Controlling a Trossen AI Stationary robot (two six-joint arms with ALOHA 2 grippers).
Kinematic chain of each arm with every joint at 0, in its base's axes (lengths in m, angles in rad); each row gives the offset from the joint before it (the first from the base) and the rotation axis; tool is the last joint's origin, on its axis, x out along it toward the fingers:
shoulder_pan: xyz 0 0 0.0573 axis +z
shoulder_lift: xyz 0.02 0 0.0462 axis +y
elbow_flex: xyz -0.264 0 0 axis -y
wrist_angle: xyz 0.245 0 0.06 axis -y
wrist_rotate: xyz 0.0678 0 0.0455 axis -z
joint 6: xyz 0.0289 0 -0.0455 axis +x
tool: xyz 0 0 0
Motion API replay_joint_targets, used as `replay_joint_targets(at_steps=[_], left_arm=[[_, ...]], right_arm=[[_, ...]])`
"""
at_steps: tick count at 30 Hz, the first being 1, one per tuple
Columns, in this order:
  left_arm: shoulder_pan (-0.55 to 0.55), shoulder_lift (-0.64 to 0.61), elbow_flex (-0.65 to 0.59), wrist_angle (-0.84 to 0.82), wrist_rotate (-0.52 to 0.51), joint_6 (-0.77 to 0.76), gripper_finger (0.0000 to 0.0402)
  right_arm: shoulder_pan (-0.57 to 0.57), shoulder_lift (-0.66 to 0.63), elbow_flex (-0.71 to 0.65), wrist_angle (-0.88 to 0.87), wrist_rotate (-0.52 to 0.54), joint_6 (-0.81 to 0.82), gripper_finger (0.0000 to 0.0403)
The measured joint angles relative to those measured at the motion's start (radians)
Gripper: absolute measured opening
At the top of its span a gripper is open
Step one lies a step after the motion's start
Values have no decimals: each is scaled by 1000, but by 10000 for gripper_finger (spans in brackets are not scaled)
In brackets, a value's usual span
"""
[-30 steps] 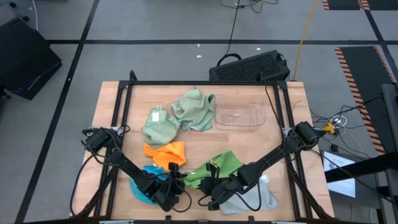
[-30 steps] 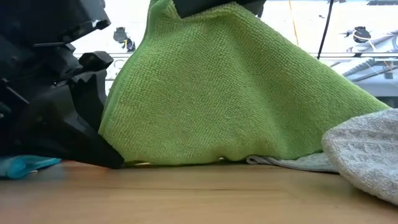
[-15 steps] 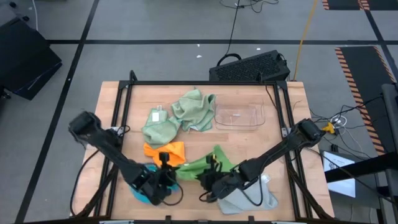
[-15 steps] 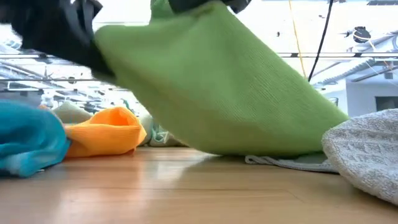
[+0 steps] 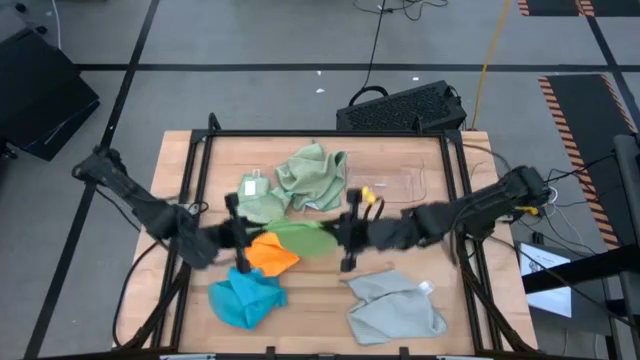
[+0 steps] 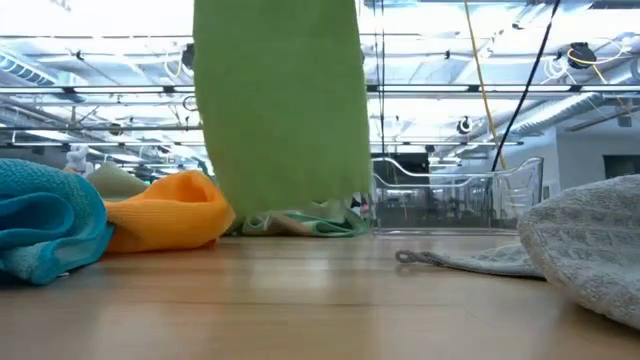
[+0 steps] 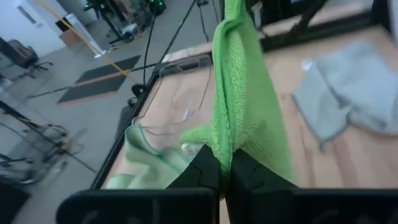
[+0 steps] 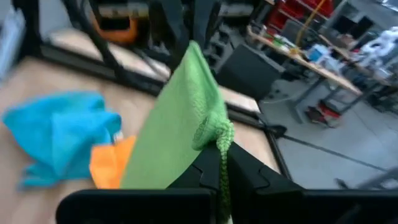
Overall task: Fold microfiber towels
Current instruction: Fold the green microfiber cloth
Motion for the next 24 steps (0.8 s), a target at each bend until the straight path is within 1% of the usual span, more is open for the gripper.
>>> replay_joint_targets(at_steps=[3, 5, 7, 9, 13, 15, 16, 18, 19, 21, 24], left_arm=[[43, -42, 0, 5, 76, 7, 4], [64, -42, 1, 3, 155, 8, 3], [69, -24, -12, 11, 251, -12, 3], [69, 15, -43, 44, 316, -45, 3], [59, 128, -134, 194, 449, -121, 3], [47, 187, -166, 327, 529, -160, 3], [40, 216, -177, 388, 561, -170, 3], [21, 276, -186, 473, 593, -185, 3], [13, 303, -186, 508, 607, -188, 3], [1, 353, -185, 560, 627, -201, 3], [-4, 411, -185, 568, 674, -265, 3]], right_arm=[[-43, -39, -16, 11, -115, 59, 4], [-48, -48, -48, 24, -150, 110, 4], [-27, -47, -86, 29, -164, 173, 4], [8, -45, -130, 30, -178, 244, 4], [92, -45, -258, 97, -178, 426, 4], [138, -44, -333, 179, -190, 510, 4], [159, -44, -375, 248, -216, 547, 4], [190, -20, -462, 436, -256, 599, 4], [204, 0, -505, 525, -259, 615, 4], [225, 53, -574, 655, -258, 664, 4], [262, 121, -612, 762, -249, 749, 4]])
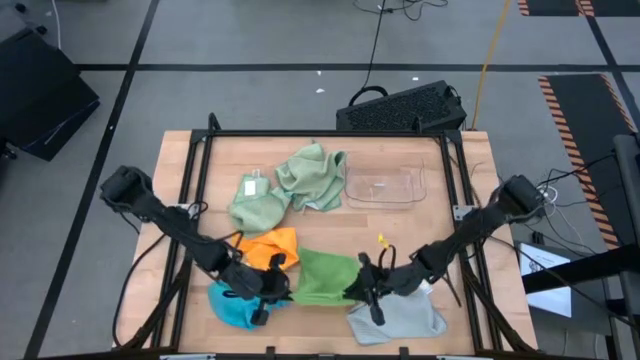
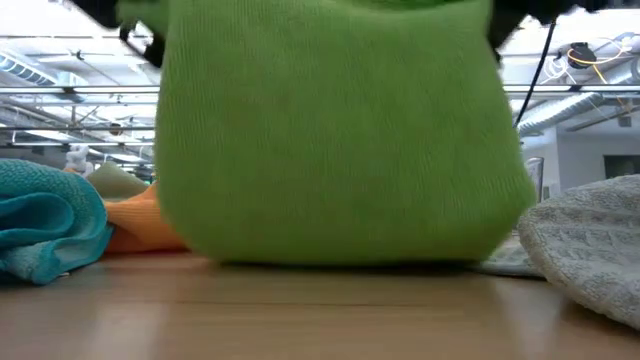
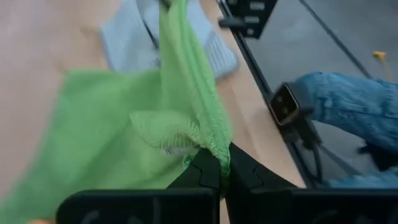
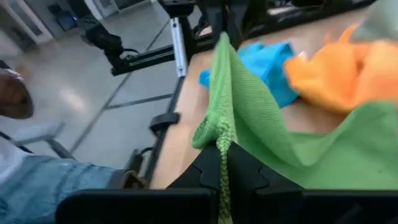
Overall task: Fold microfiber towels
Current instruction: Fold the green microfiber cloth
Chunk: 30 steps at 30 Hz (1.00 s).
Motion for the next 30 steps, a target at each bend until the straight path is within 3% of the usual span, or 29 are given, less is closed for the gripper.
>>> replay_joint_targets(at_steps=[5, 11, 14, 23, 27, 30], left_arm=[[-1, 64, 1, 17, 52, -59, 3], [26, 72, -1, -18, -149, 19, 3], [60, 68, -1, -23, -192, 65, 3], [167, 36, 0, -75, -185, 129, 3], [172, -10, 4, -57, -55, 152, 3], [152, -82, 3, -44, -63, 191, 3]], right_arm=[[31, 98, -1, 95, 32, 38, 4], [10, 152, -3, 79, 178, 5, 4], [7, 146, -3, 35, 215, 1, 4], [-6, 36, -2, -143, 310, -11, 4], [-6, -28, -2, -129, 311, -69, 4], [-11, -89, 11, -127, 310, -171, 4]])
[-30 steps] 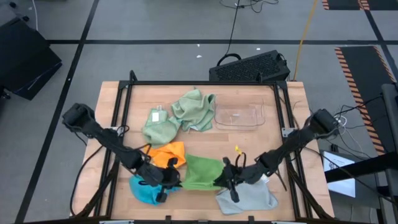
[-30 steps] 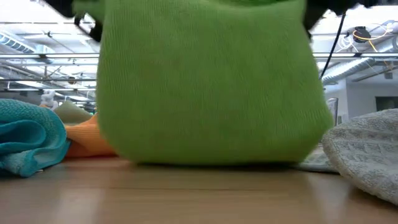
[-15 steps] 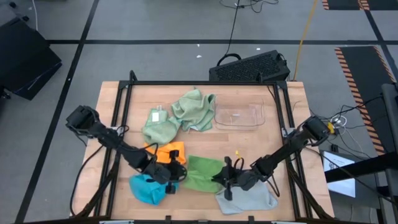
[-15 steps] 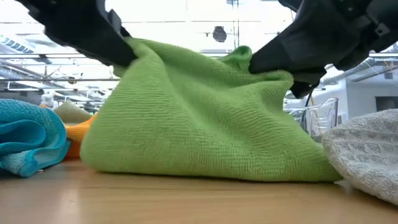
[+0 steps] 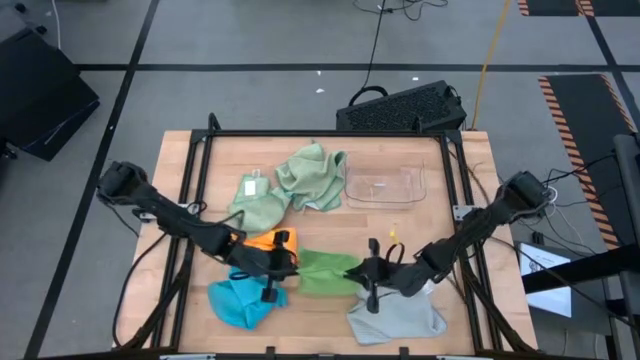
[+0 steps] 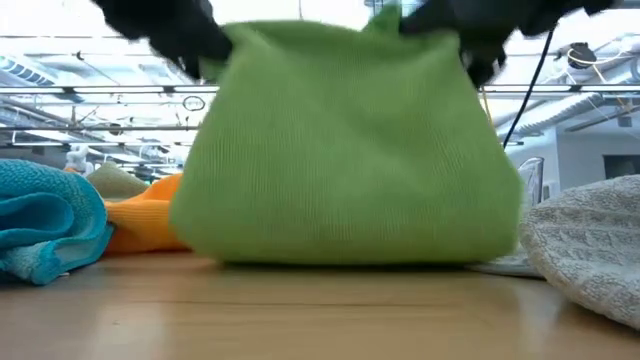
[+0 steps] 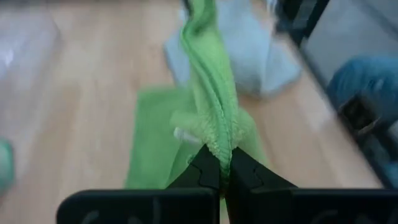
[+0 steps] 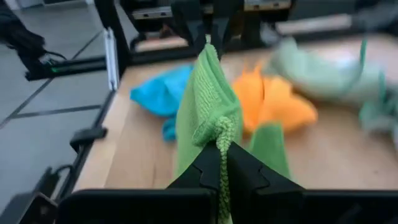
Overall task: Fold microfiber towels
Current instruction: Fold the green microfiber cloth
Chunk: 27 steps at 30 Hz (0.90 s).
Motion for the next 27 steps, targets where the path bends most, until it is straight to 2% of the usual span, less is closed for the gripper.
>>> replay_joint_targets(at_steps=[6, 11, 13, 19, 22, 27], left_arm=[[25, -189, 3, 94, -62, 143, 3], [85, -319, 1, 27, -137, 191, 3], [118, -345, 1, 11, -135, 188, 3], [175, -326, 2, 15, -27, 104, 3], [149, -281, -1, -37, -31, 65, 3], [94, -180, 0, -50, -29, -21, 3]], right_arm=[[-48, -165, 45, -7, -5, -274, 4], [-121, -300, 48, -84, -27, -367, 4], [-156, -335, 50, -122, -59, -380, 4], [-235, -362, 48, -160, -234, -349, 4], [-228, -337, 44, -199, -241, -332, 4], [-190, -321, 45, -274, -241, -189, 4]])
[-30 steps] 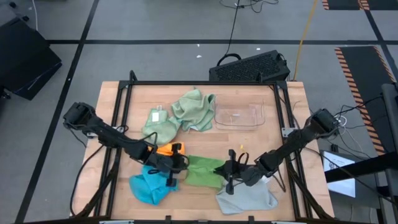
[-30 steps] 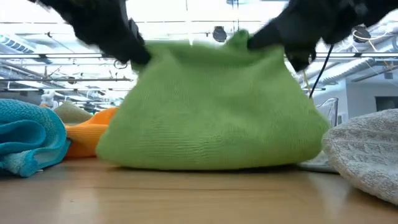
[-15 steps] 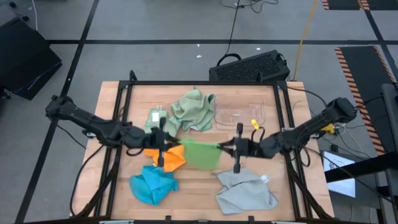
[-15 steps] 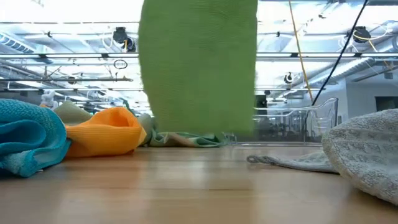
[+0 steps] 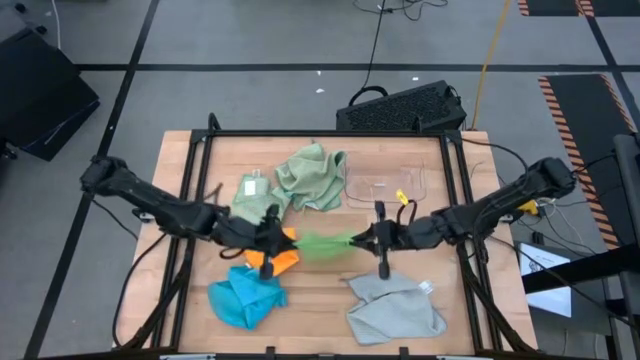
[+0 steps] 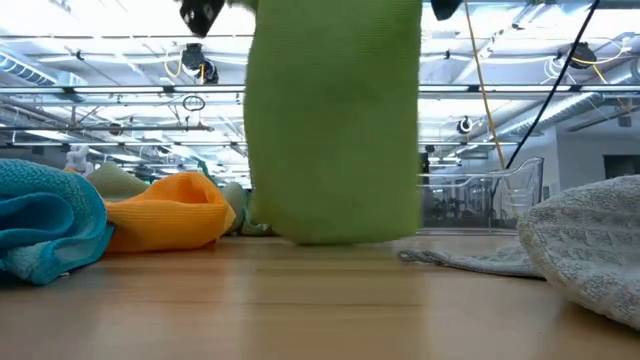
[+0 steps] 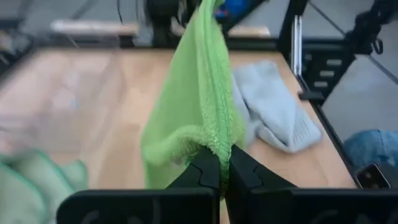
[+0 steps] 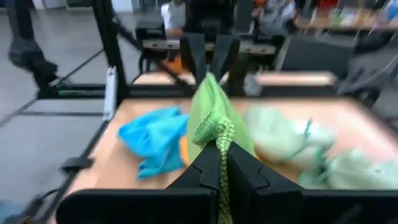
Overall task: Fold microfiber towels
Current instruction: Fold the green microfiber cloth
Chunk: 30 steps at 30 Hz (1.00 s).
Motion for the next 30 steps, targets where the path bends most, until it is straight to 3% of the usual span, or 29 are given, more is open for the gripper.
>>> replay_joint_targets(at_steps=[10, 17, 24, 30], left_arm=[[-124, 169, 1, 96, 3, -124, 3], [-187, 215, 1, 104, 5, -219, 3], [-240, 241, 1, 117, 0, -275, 3], [-239, 246, 1, 141, -93, -278, 3]], right_arm=[[121, 180, 0, 29, -27, 249, 4], [156, 313, 0, 177, -27, 282, 4], [199, 358, 0, 253, -26, 351, 4], [204, 358, 1, 245, 32, 301, 4]])
